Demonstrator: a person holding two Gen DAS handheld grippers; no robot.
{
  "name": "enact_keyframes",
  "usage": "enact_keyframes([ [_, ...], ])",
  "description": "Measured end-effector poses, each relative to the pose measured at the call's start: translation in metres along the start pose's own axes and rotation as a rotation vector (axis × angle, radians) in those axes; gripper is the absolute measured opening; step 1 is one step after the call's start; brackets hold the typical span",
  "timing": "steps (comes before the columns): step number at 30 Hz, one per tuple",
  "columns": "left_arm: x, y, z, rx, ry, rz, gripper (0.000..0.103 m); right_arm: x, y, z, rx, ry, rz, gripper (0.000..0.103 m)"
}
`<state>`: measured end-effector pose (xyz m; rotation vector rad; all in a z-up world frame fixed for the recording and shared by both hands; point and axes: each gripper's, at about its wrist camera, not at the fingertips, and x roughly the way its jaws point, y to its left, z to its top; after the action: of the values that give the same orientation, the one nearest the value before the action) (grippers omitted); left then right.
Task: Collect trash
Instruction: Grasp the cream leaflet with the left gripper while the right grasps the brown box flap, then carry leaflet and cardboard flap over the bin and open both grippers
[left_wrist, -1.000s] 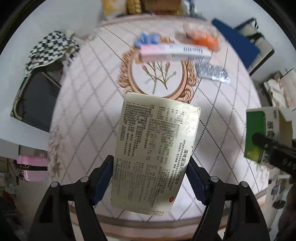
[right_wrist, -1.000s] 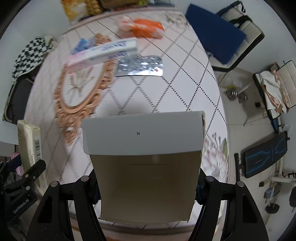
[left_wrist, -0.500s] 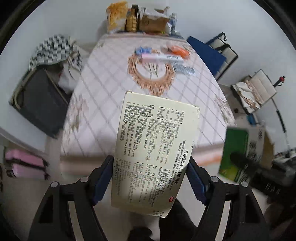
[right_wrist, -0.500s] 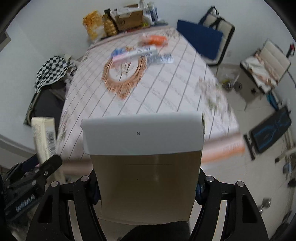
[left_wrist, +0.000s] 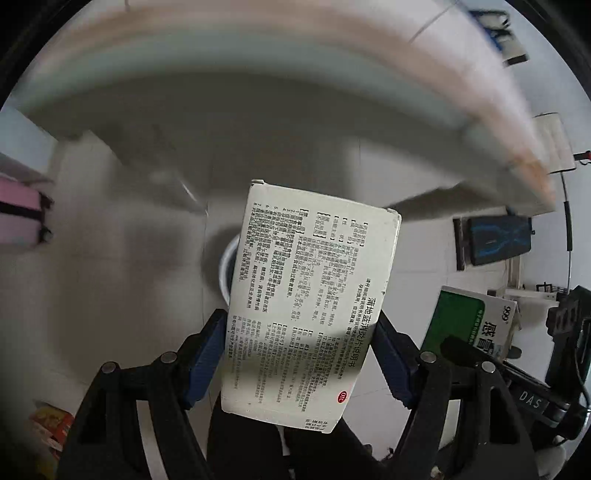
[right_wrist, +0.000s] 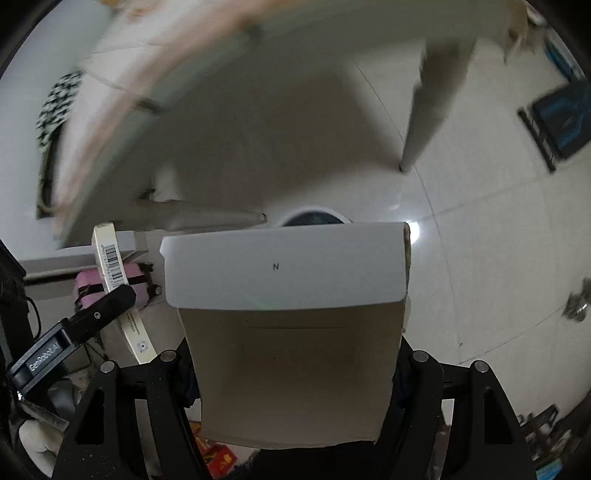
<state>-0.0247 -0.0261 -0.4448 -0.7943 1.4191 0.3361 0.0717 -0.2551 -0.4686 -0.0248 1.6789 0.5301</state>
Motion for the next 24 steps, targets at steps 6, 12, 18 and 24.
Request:
enact_keyframes([
  [6, 0.152, 0.04, 0.019, -0.052, 0.11, -0.049, 0.075, 0.155, -0.068, 0.01, 0.047, 0.07, 0.048, 0.076],
  [12, 0.235, 0.067, 0.034, -0.065, 0.145, -0.03, 0.096, 0.273, -0.095, 0.03, 0.019, 0.119, 0.075, 0.08],
  [18, 0.24, 0.076, 0.022, -0.05, 0.098, 0.047, 0.103, 0.323, -0.094, 0.04, -0.053, 0.143, 0.051, 0.103],
  [24, 0.206, 0.072, 0.004, 0.03, -0.002, 0.226, 0.103, 0.309, -0.073, 0.032, -0.175, 0.112, -0.15, 0.103],
])
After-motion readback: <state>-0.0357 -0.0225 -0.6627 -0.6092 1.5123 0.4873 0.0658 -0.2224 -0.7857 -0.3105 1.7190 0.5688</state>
